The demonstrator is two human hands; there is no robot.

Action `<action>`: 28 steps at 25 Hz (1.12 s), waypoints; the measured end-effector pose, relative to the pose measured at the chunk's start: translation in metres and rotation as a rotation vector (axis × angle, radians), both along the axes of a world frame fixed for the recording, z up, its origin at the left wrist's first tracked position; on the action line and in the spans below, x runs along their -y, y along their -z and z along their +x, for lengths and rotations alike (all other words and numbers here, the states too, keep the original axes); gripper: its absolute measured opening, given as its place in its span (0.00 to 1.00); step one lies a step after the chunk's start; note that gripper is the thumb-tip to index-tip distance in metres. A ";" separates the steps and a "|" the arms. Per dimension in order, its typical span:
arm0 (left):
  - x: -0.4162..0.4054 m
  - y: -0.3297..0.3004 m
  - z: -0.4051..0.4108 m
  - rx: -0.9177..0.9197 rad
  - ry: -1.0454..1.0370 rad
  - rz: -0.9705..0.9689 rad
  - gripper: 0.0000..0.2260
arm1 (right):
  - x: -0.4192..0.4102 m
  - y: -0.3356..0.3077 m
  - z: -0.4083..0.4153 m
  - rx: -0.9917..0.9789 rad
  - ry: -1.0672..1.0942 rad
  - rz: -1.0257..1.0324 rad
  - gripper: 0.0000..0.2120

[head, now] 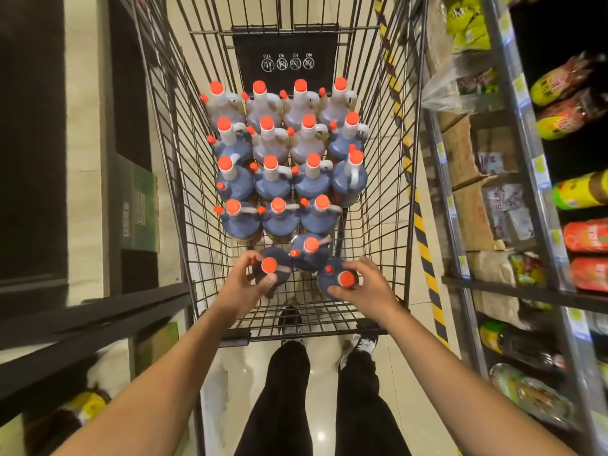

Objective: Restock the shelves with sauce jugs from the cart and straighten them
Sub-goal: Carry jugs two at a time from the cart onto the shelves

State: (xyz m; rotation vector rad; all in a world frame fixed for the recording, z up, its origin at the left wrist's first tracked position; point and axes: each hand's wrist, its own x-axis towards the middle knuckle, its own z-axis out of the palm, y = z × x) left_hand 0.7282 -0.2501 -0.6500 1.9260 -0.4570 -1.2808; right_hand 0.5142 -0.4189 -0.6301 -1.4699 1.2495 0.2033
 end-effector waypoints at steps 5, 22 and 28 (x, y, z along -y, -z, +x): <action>0.004 0.023 0.006 -0.157 -0.131 0.078 0.45 | 0.010 0.011 0.003 -0.088 -0.098 0.219 0.45; 0.013 0.086 0.004 -0.135 -0.228 0.275 0.56 | 0.000 0.077 0.004 0.000 0.108 0.124 0.46; 0.010 0.050 0.001 0.128 -0.021 0.193 0.44 | 0.002 0.055 0.013 0.031 0.101 -0.015 0.38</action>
